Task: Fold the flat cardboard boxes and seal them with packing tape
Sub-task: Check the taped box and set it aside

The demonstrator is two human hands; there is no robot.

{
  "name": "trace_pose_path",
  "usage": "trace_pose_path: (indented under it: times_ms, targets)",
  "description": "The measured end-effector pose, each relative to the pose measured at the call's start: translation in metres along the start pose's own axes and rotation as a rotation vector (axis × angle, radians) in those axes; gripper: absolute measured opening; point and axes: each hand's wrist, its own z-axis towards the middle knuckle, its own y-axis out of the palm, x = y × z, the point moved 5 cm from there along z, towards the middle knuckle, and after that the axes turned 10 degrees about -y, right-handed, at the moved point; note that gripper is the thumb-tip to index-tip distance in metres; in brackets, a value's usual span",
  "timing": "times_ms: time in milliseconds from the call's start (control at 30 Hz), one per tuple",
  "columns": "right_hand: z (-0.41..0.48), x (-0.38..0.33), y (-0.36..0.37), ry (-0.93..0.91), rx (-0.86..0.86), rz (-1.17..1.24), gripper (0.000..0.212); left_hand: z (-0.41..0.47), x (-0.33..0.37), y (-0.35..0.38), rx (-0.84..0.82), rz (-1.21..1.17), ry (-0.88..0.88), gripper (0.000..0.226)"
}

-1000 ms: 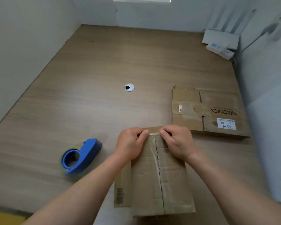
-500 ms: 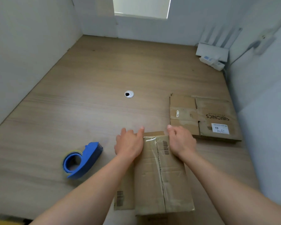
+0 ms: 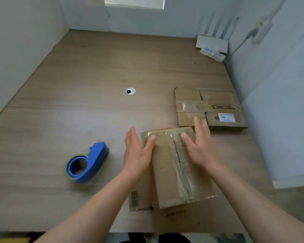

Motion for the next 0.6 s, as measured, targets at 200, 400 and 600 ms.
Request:
trace_pose_path:
  times_ms: [200,400,600]
  targets:
    - [-0.042,0.008,0.024,0.105,-0.115,-0.063,0.083,-0.042,-0.033,0.03,-0.122,-0.145,-0.031,0.041]
    - [-0.051,0.04,0.027,0.404,-0.098,0.391,0.085,-0.045,-0.033,0.022,-0.22,-0.135,-0.171,0.052]
    - [-0.07,0.013,-0.004,0.244,-0.08,0.556,0.118,-0.093,0.006,-0.005,-0.162,-0.346,-0.316,0.068]
